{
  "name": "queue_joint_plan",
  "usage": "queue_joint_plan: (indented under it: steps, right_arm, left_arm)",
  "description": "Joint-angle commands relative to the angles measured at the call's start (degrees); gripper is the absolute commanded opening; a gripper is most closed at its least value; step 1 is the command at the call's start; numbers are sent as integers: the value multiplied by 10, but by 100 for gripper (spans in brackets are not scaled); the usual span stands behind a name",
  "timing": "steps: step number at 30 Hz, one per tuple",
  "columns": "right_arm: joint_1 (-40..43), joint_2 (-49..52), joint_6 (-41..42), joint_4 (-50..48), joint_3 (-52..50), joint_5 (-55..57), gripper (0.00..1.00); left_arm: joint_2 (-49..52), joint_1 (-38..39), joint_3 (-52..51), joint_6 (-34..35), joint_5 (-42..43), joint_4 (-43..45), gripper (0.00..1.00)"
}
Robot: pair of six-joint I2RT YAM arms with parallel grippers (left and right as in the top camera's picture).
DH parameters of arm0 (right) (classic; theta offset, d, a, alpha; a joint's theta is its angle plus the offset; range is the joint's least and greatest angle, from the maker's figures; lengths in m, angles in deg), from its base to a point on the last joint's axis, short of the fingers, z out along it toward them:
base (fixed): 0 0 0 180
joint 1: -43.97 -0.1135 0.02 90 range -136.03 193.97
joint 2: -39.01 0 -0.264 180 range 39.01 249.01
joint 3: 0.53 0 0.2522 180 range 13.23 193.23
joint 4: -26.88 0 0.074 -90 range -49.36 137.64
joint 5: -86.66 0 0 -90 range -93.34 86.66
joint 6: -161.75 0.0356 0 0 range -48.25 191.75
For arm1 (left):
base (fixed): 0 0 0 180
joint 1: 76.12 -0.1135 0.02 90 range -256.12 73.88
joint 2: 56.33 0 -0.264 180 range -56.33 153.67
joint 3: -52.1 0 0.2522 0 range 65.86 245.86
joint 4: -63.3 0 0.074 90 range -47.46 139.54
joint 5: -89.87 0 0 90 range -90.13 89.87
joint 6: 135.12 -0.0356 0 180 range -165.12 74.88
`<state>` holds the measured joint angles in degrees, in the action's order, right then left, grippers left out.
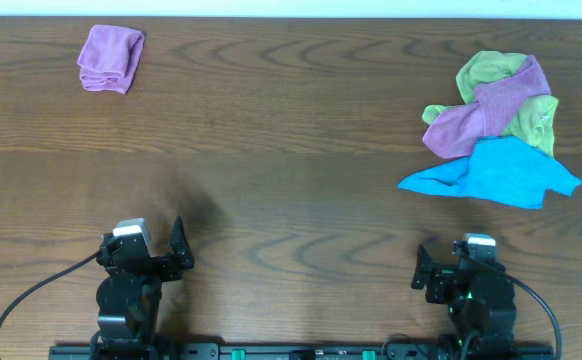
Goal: Fold the cloth
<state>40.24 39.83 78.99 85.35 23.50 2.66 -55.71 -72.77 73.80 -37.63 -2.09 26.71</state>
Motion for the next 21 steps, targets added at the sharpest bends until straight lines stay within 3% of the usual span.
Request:
queue_joint_plan:
  steps: [1, 21]
  right_arm:
    - [-3, -5, 10, -2, -5, -2, 99]
    - [-3, -5, 10, -2, -5, -2, 99]
  left_arm:
    - [-4, -3, -12, 0, -10, -2, 95]
    - [-4, -3, -12, 0, -10, -2, 95]
